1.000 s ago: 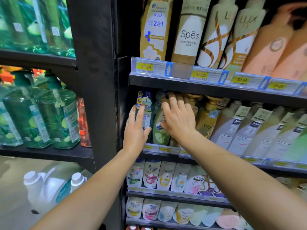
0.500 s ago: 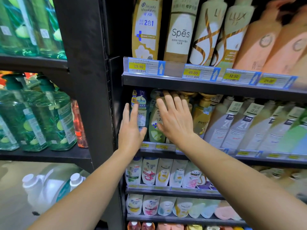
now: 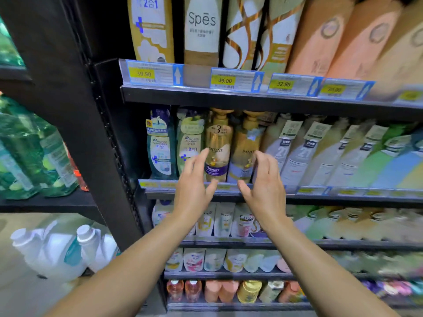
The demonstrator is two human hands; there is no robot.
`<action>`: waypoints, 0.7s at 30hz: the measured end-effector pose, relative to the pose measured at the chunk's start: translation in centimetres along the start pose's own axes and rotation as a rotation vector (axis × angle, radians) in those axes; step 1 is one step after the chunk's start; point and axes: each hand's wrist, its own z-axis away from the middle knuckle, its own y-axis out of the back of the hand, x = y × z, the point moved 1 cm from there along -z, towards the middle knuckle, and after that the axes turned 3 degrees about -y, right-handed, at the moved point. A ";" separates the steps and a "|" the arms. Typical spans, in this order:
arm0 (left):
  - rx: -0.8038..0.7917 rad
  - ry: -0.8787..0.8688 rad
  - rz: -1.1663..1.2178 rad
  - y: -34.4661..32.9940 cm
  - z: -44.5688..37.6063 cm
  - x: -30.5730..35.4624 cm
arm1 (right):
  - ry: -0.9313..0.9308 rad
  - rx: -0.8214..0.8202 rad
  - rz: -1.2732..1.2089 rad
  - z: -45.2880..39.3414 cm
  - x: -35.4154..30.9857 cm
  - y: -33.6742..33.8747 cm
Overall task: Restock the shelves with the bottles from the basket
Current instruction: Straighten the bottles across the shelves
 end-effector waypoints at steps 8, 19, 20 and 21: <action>0.080 0.162 0.027 -3.3 -0.7 0.6 | -0.216 -0.017 -0.219 0.4 1.4 -3.3; 0.219 0.212 0.057 -4.6 -1.0 0.6 | -0.256 0.050 -0.252 -0.2 1.7 -5.5; 0.223 0.211 0.059 -4.7 -1.0 0.5 | -0.261 0.055 -0.255 -0.3 1.7 -5.6; 0.227 0.209 0.063 -4.8 -1.1 0.5 | -0.267 0.063 -0.260 -0.3 1.6 -5.8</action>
